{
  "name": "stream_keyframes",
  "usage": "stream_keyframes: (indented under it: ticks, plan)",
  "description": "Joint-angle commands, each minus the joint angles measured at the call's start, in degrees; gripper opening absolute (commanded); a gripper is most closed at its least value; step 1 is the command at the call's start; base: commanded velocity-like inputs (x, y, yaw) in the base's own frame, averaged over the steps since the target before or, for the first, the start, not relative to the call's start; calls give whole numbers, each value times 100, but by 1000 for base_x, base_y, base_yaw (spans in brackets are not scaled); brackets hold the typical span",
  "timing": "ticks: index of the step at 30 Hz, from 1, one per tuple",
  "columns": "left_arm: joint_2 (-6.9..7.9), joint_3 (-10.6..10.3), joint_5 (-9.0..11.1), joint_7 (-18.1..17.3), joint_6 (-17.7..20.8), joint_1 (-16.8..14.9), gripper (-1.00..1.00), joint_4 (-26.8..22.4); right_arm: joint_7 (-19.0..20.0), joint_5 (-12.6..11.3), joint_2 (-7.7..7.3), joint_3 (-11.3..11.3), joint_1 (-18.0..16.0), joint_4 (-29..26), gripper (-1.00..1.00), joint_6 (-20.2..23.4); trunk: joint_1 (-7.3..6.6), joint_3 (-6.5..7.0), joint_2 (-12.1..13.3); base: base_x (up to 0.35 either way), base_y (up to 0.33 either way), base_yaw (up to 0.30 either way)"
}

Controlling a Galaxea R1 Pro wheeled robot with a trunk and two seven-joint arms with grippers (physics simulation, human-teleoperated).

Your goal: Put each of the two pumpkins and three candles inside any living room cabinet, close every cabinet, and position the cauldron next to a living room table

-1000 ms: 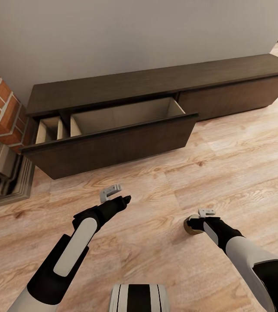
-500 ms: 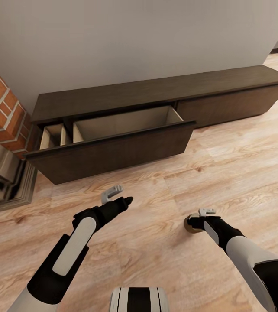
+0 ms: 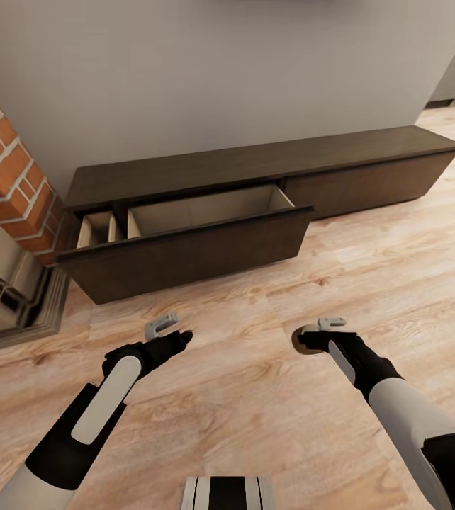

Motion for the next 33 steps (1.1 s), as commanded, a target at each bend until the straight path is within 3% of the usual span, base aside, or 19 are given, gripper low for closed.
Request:
stream_keyframes:
  ticks: [1,5,8,9,11,12,15,17,19,22,24,25,29,33]
  plan:
    - [19,-9,48,54,2,-5,100,-5,-11,-4,-9,33,45,-165,-100,135,-6,18,0,-324,0,0]
    - [65,-7,51,272,10,-5,100,97,-36,-1,-14,16,761,-1775,-100,936,-16,107,5,-332,0,0]
    - [115,-7,55,686,14,-5,100,145,-142,4,-25,-15,1334,-3088,-100,1608,-24,173,9,-328,0,0]
    - [207,-6,58,844,18,-5,100,178,-268,2,-30,-83,1615,-3782,-100,1963,-27,195,11,-151,0,0]
    - [305,-6,68,897,26,-5,100,198,-330,-1,-32,-152,1832,-4234,-100,2124,-32,240,13,-87,0,0]
    - [452,-6,78,935,78,-5,100,212,-382,-1,-28,-203,2080,-4719,-100,2258,-34,262,15,-25,0,0]
    - [619,-13,78,948,128,-5,100,302,-397,-12,-24,-227,2183,-4934,-100,2498,-42,328,19,-12,0,0]
    - [688,-10,76,953,143,-5,100,588,-393,-159,-8,-520,2215,-5136,-100,2896,-47,373,21,-1,0,0]
    - [694,-21,67,955,144,-5,100,704,-389,-205,-8,-589,2218,-5221,-100,2982,-52,417,24,0,0,0]
    - [719,-39,58,961,144,-5,100,779,-382,-231,7,-623,2219,-5268,-100,3025,-60,483,28,0,0,37]
    - [798,-41,59,962,146,-5,100,786,-380,-232,12,-623,2219,-5268,-100,3027,-65,528,31,0,0,175]
    - [944,-42,53,962,144,-5,100,790,-378,-236,14,-625,2226,-5276,-100,2975,-68,555,32,0,0,231]
    - [990,-42,59,962,131,-5,100,796,-378,-240,14,-624,2236,-5296,-100,2945,-78,669,37,0,0,201]
    - [1174,-42,63,959,119,3,100,805,-378,-241,22,-617,2274,-5324,-100,2923,-89,785,43,0,0,193]
